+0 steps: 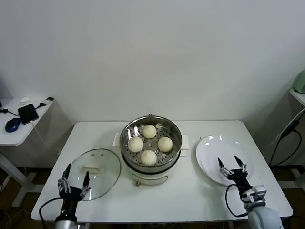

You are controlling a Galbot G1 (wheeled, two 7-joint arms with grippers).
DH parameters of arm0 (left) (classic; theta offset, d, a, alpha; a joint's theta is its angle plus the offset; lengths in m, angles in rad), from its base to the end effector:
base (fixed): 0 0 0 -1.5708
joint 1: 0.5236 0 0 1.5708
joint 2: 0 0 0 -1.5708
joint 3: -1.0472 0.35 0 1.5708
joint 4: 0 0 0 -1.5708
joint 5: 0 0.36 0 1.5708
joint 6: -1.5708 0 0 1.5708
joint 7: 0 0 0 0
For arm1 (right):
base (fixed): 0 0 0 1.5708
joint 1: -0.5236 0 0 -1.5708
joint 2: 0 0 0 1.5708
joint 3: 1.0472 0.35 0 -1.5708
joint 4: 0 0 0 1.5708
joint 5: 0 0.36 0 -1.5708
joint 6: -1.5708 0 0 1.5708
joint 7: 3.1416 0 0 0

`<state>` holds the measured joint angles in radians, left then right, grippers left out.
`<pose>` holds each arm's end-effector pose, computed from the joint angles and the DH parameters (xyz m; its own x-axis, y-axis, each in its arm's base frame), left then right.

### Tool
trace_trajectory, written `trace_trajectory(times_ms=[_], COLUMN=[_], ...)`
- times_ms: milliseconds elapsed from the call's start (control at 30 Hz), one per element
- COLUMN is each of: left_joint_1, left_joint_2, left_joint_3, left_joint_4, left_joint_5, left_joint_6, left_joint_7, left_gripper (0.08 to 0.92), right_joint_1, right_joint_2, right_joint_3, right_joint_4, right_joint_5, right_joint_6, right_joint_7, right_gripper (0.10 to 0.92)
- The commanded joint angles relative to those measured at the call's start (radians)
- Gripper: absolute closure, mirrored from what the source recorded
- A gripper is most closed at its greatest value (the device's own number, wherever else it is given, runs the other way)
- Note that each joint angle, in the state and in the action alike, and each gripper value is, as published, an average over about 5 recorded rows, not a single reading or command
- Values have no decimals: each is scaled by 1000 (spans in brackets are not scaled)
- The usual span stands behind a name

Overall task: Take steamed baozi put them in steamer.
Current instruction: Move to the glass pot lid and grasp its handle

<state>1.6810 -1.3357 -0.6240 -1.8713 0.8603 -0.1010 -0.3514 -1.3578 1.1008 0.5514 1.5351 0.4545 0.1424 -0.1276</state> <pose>0.1402 0.0902 -0.3869 -0.9952 -0.0892 -0.0413 -0.0764 0.4365 0.8965 0.2449 -0.1732 -0.4136 -0.9781 -0.0890 0.1881 -0.0912 0.9958 -0.0032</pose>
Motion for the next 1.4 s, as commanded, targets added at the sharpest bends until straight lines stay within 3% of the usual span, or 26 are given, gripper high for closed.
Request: trace_trajectory(times_ms=[33,367,1167,1400], left_joint_1=[-65,-180,-357,-358], left_joint_2=[56,55,38,35], left_joint_3=[-13,4,55,57], left_joint_4=[196,325,478,486], left_joint_5=[467,546,554,539], left_joint_6=[15,20,141,152], left_joint_7=[-102,-128,-62,-59], left_gripper=[177,177,180,338], right_joint_1=[-76,-117,-148,-146], right_joint_2=[69,84,118,132], right_joint_3=[41,59,81,77], right_joint_4=[24,55,74,70], right_joint_5=[-40,-38,-62,-77], right_joint_6=[23,26,37,36], right_joint_7=[13,13,11,9], right_gripper=[203,203,203,203])
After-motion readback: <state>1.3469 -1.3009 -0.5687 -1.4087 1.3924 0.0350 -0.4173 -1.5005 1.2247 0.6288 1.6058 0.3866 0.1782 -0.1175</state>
